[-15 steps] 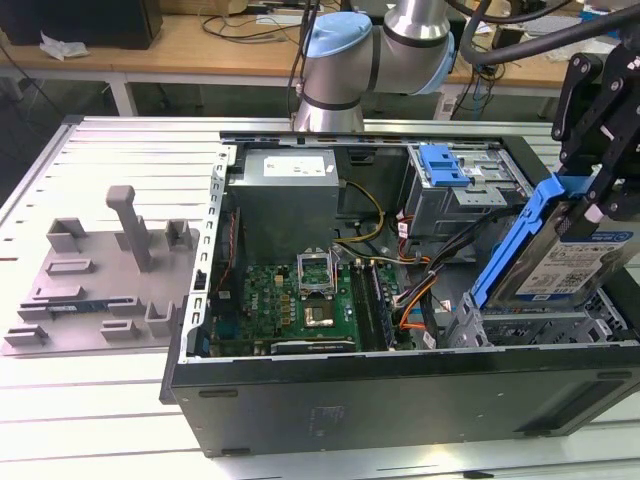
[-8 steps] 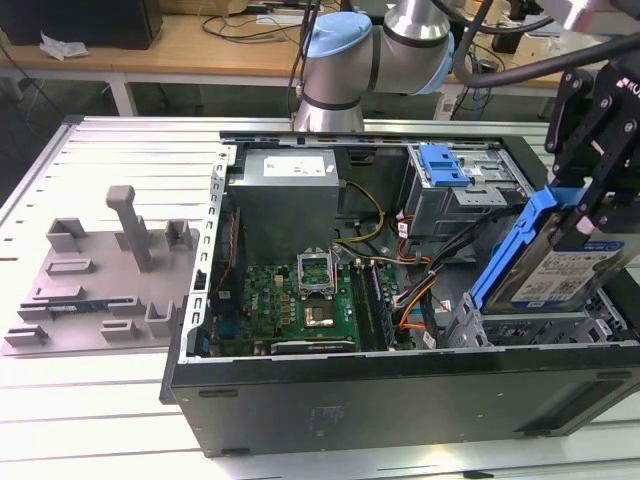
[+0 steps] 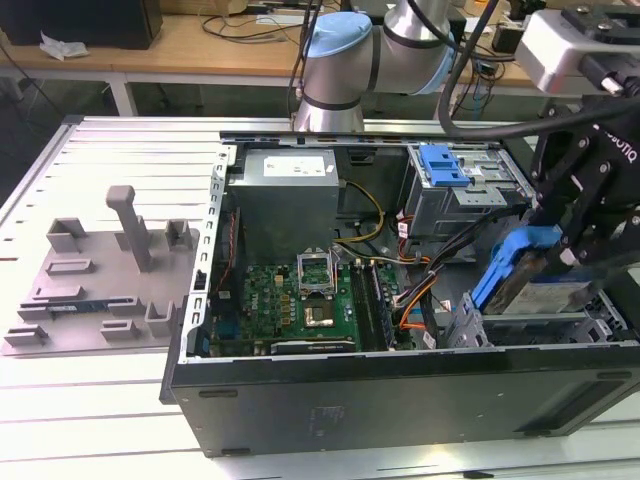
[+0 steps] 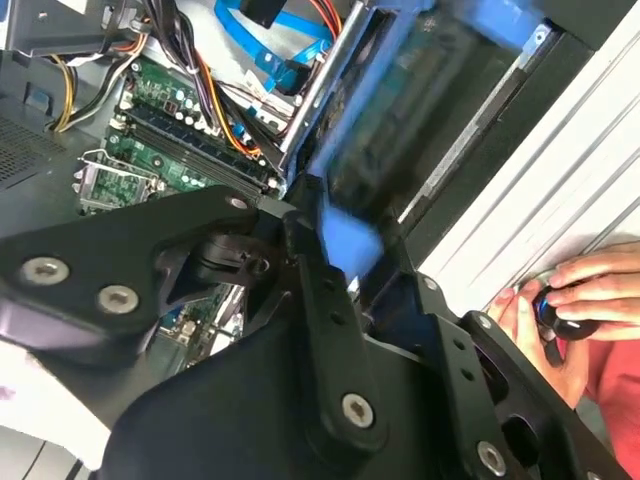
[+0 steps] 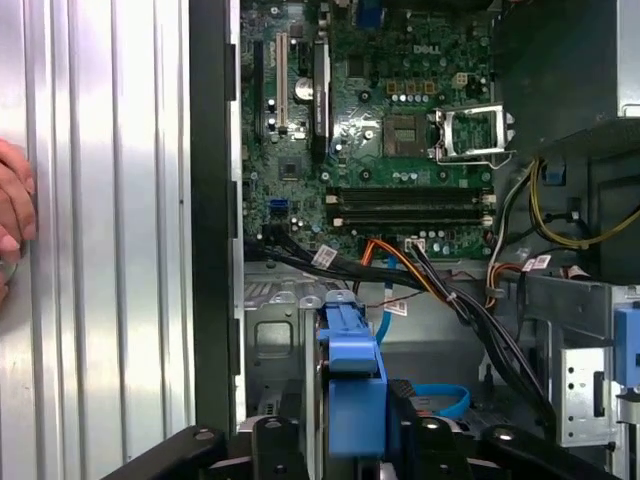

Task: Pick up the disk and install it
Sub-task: 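Insert the disk into the insertion slot, then insert the first disk wire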

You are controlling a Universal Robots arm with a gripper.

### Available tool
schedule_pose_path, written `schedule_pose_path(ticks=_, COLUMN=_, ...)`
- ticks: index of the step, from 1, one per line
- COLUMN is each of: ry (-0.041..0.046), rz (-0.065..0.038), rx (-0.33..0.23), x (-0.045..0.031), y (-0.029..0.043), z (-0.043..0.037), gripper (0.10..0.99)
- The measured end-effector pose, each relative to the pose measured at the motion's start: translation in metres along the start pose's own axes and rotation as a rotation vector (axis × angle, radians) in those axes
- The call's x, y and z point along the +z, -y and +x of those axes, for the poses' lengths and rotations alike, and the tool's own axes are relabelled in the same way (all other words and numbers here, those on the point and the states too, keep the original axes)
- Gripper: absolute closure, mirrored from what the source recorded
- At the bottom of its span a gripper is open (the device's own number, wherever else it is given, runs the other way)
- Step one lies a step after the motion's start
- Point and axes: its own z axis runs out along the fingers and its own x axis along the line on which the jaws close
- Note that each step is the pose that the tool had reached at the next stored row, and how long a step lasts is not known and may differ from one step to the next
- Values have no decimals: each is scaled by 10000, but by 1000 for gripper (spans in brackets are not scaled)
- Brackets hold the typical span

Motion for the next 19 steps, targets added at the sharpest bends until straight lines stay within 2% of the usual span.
schedule_pose_path(ticks=1, ry=0, rz=1, rx=0, x=4, y=-1, z=0, gripper=651)
schedule_pose_path(ticks=3, ry=-2, rz=1, rx=0, x=6, y=-1, z=0, gripper=522)
schedule_pose_path(ticks=19, ry=0, rz=0, rx=-16, x=7, y=-2, z=0, gripper=522)
